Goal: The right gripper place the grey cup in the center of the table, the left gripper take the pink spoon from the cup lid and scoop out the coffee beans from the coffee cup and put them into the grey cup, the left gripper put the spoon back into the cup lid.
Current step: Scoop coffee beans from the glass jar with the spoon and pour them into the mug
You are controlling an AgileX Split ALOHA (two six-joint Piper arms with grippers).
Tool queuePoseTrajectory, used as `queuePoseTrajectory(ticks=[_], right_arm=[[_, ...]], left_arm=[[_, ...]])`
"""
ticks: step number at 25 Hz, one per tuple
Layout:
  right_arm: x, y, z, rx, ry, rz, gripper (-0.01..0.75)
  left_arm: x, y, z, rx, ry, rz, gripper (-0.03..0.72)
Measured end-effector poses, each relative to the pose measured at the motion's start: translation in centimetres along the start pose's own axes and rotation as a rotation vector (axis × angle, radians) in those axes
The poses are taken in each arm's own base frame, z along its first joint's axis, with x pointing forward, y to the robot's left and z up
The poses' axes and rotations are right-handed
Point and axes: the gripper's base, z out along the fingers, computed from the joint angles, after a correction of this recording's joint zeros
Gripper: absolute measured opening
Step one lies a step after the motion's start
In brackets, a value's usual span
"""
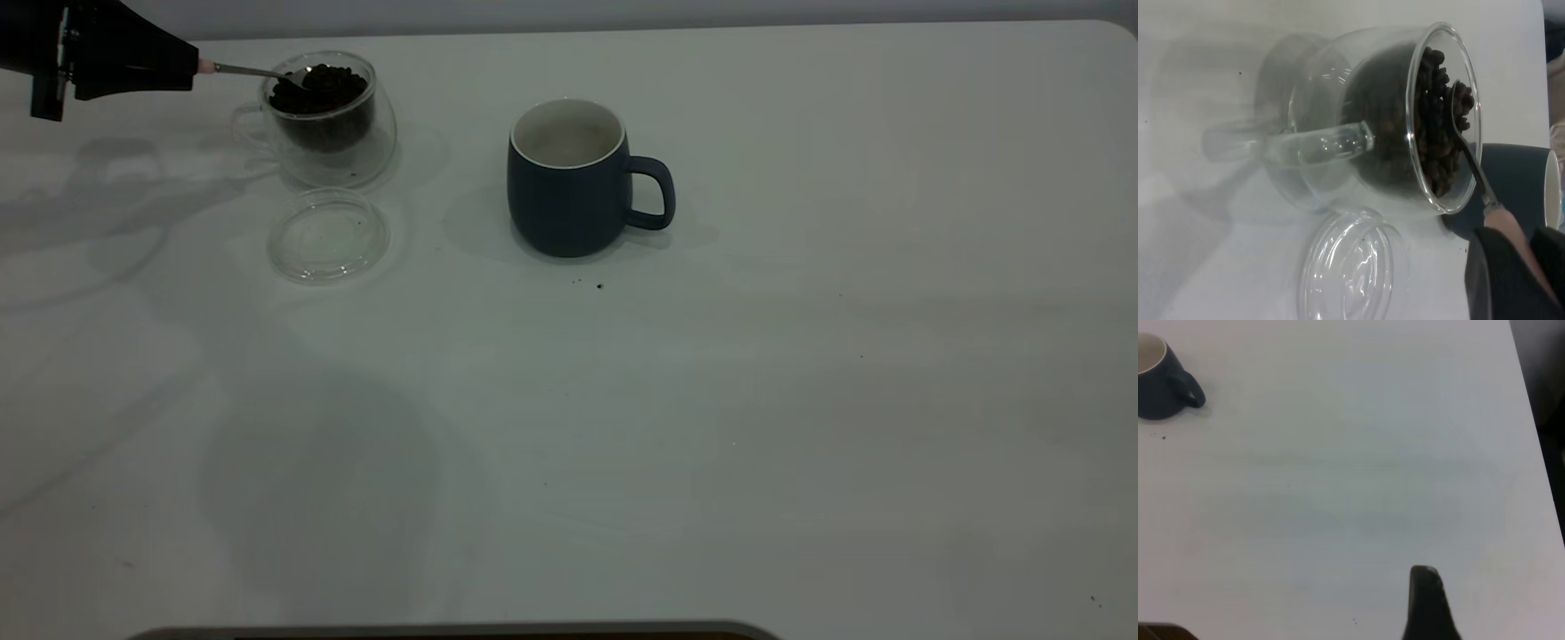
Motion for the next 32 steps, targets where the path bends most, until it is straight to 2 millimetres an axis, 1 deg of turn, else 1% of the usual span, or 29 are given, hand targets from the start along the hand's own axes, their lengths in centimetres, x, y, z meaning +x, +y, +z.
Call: queuePoseTrajectory(ticks=[4, 12, 15, 32], right_arm=[[0.0, 0.0, 0.0, 0.0, 0.0, 0.0, 0.529], [0.0, 0.0, 0.0, 0.0, 0.0, 0.0, 0.529], [0.0, 0.0, 0.0, 0.0, 0.0, 0.0, 0.529], [0.0, 0.0, 0.0, 0.0, 0.0, 0.0, 0.529]], left_arm=[[0.1, 0.0, -0.2, 0.009, 0.002, -0.011, 0.116], [0.3, 0.7, -1.9, 0.043, 0.002, -0.041, 0.115], [0.4, 0.7, -2.2, 0.053, 0.005, -0.046, 0.115], [0.1, 0.0, -1.4, 0.091, -0.012, -0.092, 0.115]])
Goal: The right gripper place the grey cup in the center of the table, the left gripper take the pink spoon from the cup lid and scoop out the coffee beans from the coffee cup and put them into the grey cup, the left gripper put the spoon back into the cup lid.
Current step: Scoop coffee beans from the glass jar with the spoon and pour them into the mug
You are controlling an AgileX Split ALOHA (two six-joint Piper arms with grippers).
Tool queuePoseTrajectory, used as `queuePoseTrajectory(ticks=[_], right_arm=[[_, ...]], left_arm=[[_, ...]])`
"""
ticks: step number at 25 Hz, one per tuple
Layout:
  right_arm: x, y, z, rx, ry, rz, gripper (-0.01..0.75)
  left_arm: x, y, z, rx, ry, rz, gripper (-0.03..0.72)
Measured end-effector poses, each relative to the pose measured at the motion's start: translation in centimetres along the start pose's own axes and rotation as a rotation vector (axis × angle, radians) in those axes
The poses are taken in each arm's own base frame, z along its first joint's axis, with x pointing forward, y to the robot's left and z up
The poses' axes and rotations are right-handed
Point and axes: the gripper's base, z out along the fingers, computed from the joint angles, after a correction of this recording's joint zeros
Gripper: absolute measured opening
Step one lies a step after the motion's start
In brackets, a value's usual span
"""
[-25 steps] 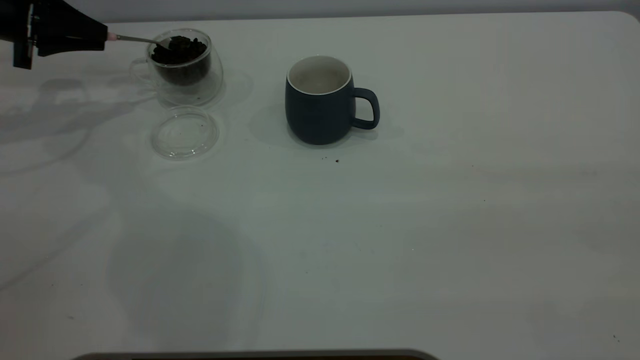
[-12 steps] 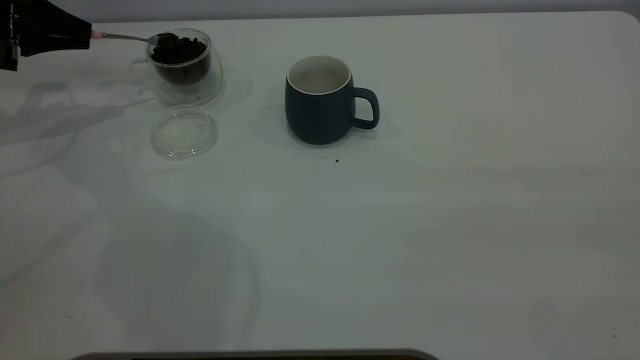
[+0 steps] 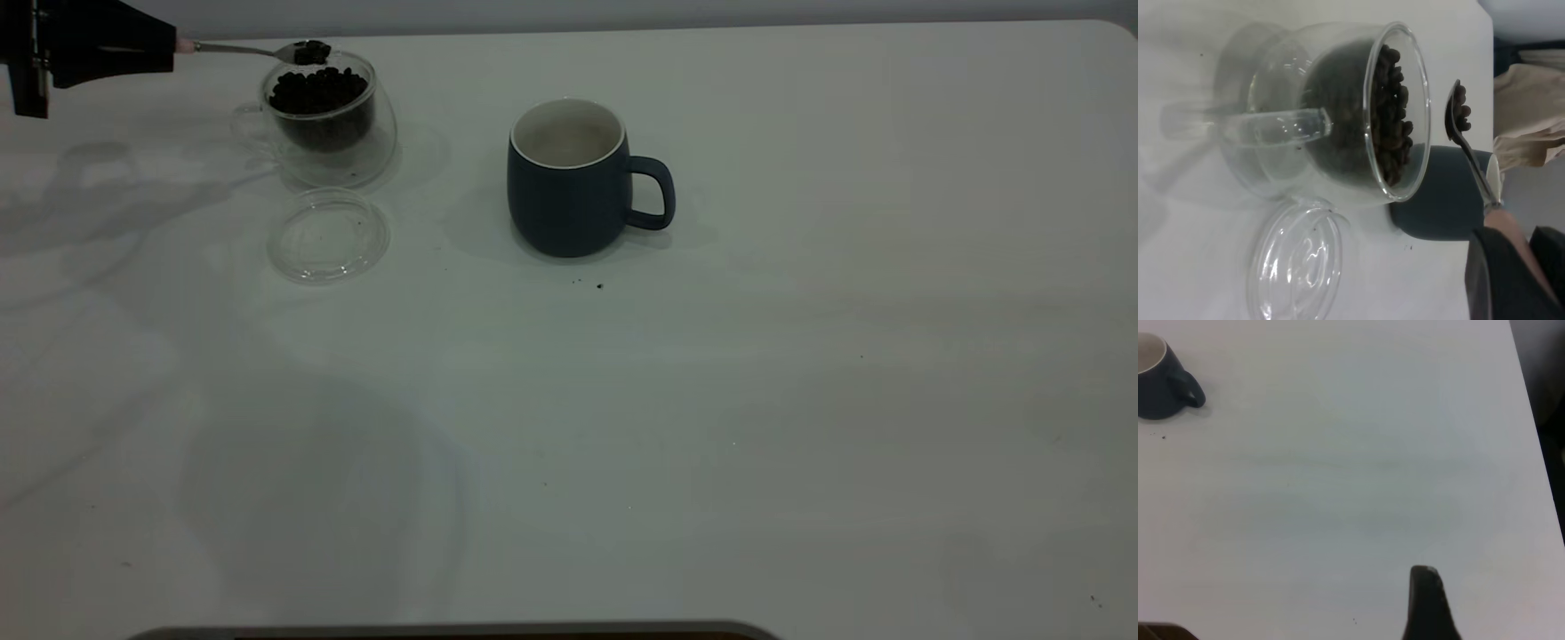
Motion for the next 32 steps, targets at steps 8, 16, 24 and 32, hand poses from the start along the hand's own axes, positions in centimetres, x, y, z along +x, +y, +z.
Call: queuePoseTrajectory(ticks=[8, 16, 24, 32], right_arm=[[0.0, 0.0, 0.0, 0.0, 0.0, 0.0, 0.529], [0.0, 0.0, 0.0, 0.0, 0.001, 0.0, 0.529], [0.0, 0.0, 0.0, 0.0, 0.001, 0.0, 0.529], [0.0, 0.0, 0.0, 0.0, 0.001, 0.0, 0.529]], left_arm=[[0.1, -0.7, 1.3, 0.007, 0.026, -0.007, 0.115], [0.4, -1.6, 3.1, 0.015, 0.064, -0.001, 0.115], [1.2, -3.6, 6.8, 0.032, 0.144, 0.033, 0.115], [2.5, -5.7, 10.7, 0.05, 0.23, 0.074, 0.115]])
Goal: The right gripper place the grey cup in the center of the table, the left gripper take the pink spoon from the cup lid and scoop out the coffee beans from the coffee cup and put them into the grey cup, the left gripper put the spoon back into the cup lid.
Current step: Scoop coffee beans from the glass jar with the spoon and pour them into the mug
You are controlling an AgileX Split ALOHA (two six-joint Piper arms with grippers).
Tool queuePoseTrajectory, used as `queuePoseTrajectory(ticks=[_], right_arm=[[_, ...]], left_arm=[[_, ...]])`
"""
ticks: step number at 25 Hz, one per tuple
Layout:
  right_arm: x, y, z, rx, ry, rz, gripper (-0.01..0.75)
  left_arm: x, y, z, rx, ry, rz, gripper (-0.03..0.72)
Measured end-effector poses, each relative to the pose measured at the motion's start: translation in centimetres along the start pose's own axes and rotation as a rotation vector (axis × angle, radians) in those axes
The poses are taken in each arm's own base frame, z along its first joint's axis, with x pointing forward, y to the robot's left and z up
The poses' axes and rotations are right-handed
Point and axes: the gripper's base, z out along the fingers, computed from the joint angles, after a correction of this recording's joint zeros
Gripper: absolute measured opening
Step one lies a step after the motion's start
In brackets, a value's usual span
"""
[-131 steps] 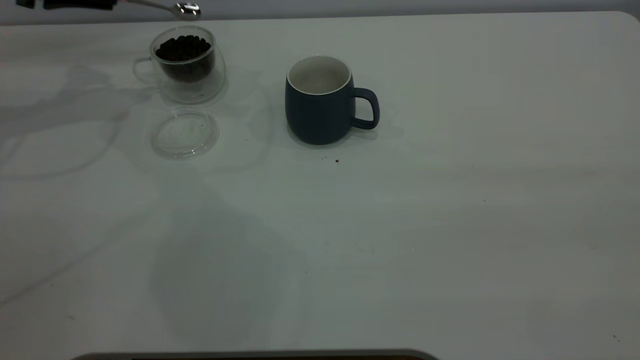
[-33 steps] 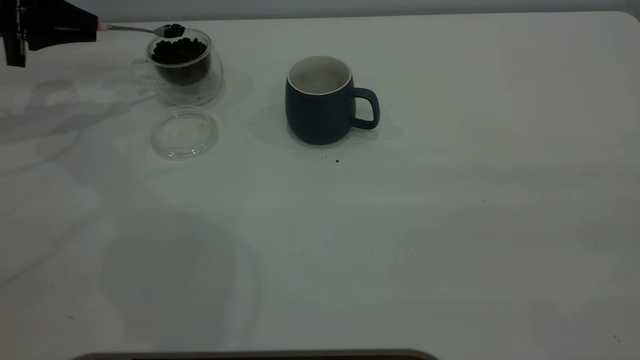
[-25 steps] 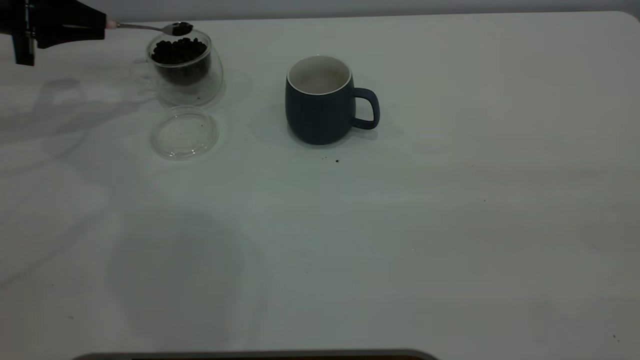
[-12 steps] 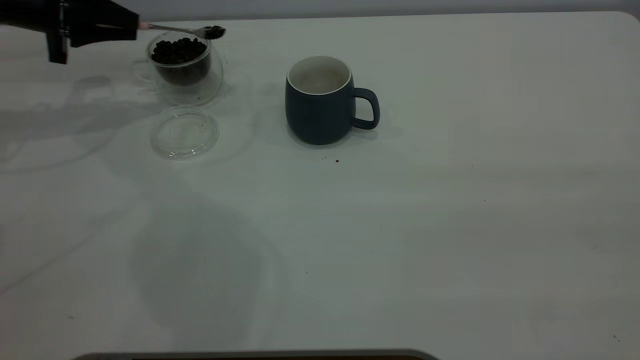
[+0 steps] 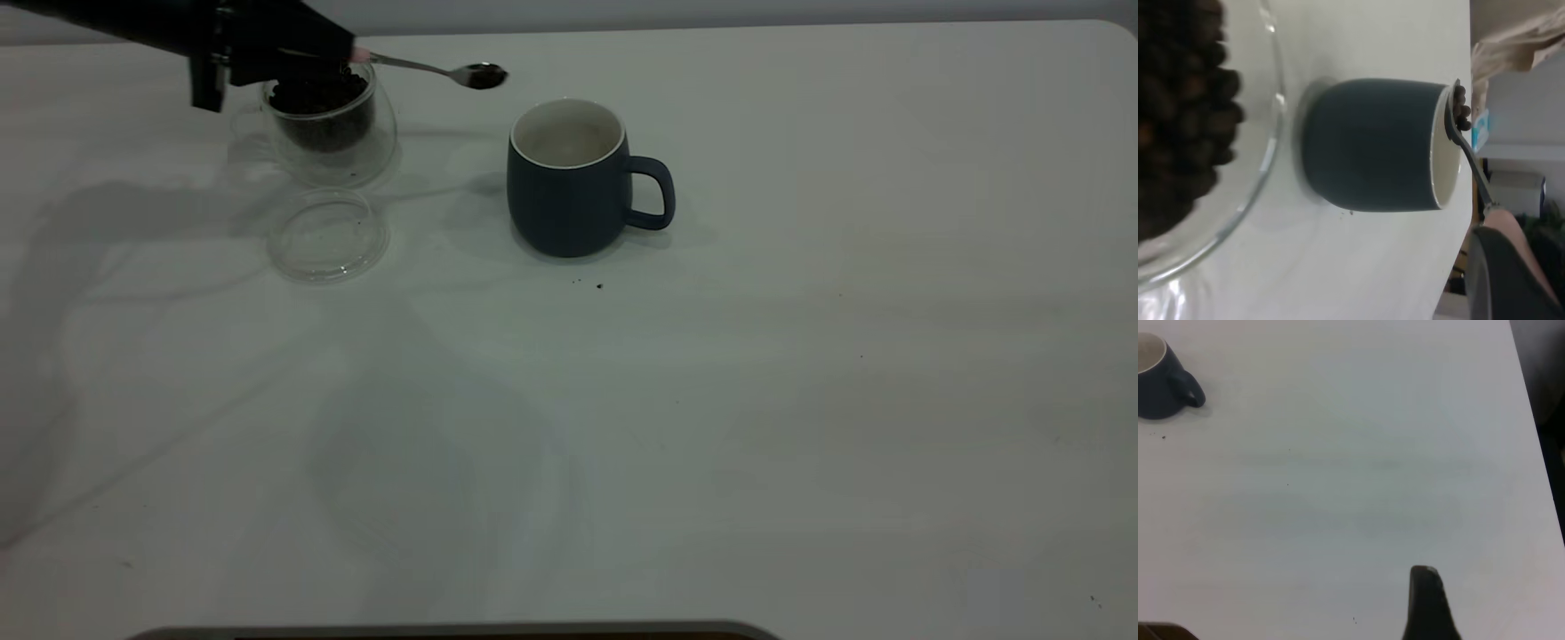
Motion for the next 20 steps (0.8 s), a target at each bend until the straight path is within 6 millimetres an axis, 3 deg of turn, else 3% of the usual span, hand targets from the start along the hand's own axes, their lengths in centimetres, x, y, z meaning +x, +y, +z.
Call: queuePoseTrajectory(ticks=[11, 20], right_arm=[[0.0, 0.0, 0.0, 0.0, 0.0, 0.0, 0.529], [0.0, 0.0, 0.0, 0.0, 0.0, 0.0, 0.529]], left_arm=[[0.5, -1.7, 3.4, 0.016, 0.073, 0.087, 0.115], [0.5, -1.8, 3.6, 0.027, 0.072, 0.435, 0.115]])
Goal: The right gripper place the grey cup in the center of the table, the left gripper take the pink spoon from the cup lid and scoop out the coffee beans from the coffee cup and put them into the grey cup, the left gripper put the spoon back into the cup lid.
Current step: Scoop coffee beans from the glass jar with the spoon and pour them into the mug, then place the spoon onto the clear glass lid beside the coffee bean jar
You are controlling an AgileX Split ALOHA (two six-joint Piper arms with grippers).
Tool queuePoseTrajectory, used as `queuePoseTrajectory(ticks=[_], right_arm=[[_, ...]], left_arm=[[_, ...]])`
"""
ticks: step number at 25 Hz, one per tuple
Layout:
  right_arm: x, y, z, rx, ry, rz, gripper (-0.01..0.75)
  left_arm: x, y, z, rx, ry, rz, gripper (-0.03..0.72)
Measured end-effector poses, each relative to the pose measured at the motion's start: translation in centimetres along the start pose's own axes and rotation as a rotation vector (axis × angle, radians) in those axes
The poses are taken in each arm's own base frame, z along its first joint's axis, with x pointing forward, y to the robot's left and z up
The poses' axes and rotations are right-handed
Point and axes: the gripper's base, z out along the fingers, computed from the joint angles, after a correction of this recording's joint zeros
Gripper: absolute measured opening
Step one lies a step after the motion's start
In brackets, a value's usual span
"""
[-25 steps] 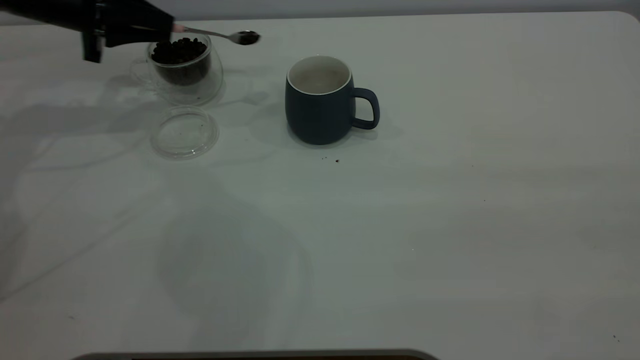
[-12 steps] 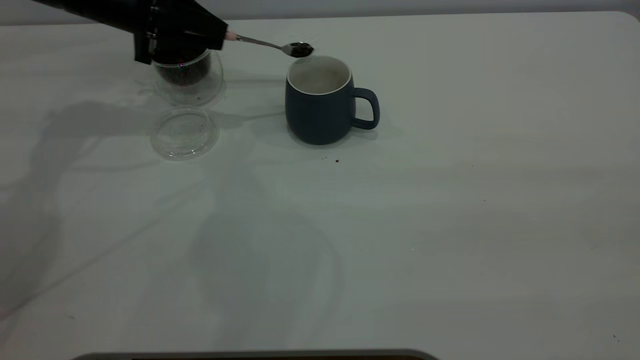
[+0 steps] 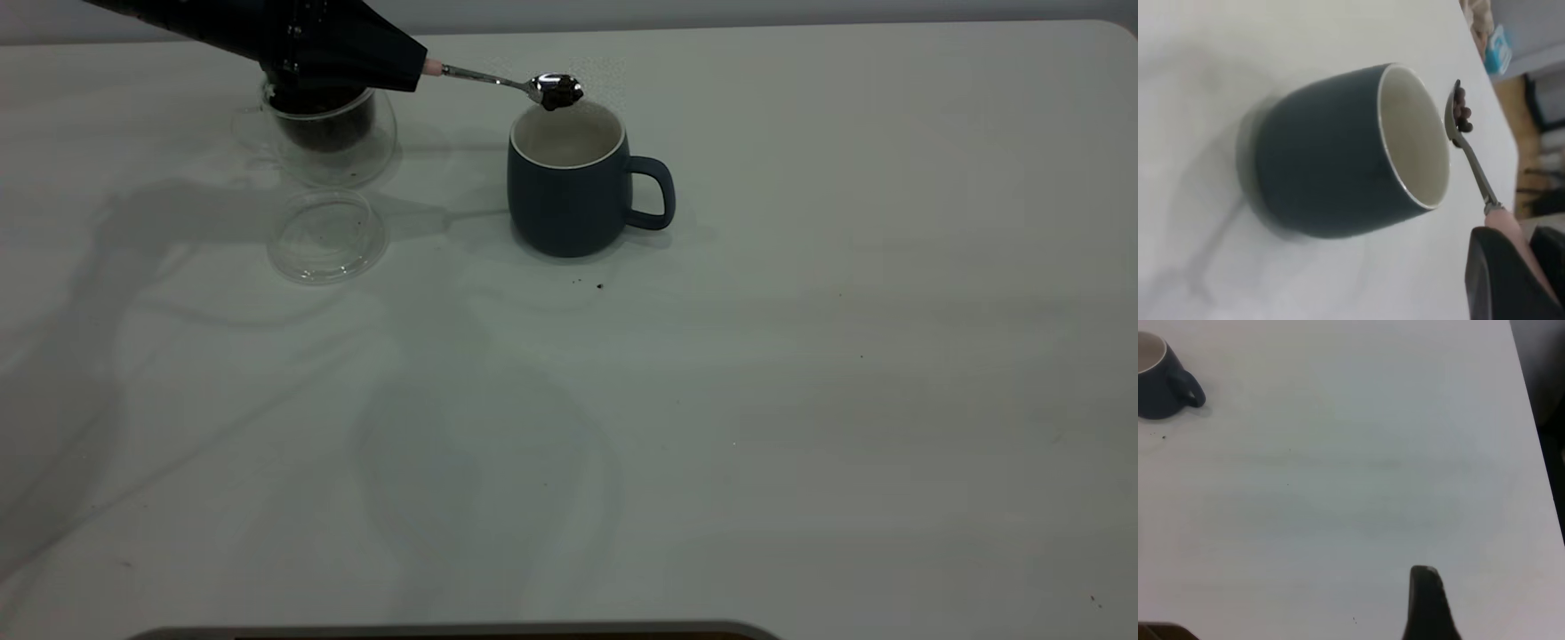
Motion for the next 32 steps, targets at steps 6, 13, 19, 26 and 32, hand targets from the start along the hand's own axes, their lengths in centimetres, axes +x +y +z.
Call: queuePoseTrajectory(ticks=[6, 13, 19, 26, 32], right_arm=[[0.0, 0.0, 0.0, 0.0, 0.0, 0.0, 0.529], [0.0, 0.0, 0.0, 0.0, 0.0, 0.0, 0.529], [0.0, 0.0, 0.0, 0.0, 0.0, 0.0, 0.529], [0.0, 0.0, 0.0, 0.0, 0.0, 0.0, 0.529], [0.0, 0.0, 0.0, 0.0, 0.0, 0.0, 0.529]], left_arm=[[-0.1, 0.4, 0.0, -0.041, -0.01, 0.219, 0.115], [-0.1, 0.3, -0.4, -0.021, -0.009, 0.287, 0.115], [-0.4, 1.8, -5.2, -0.07, -0.086, 0.07, 0.115], [2.5, 4.5, -10.8, -0.187, -0.043, -0.218, 0.115], [3.9, 5.0, -11.2, -0.25, 0.09, -0.254, 0.115]])
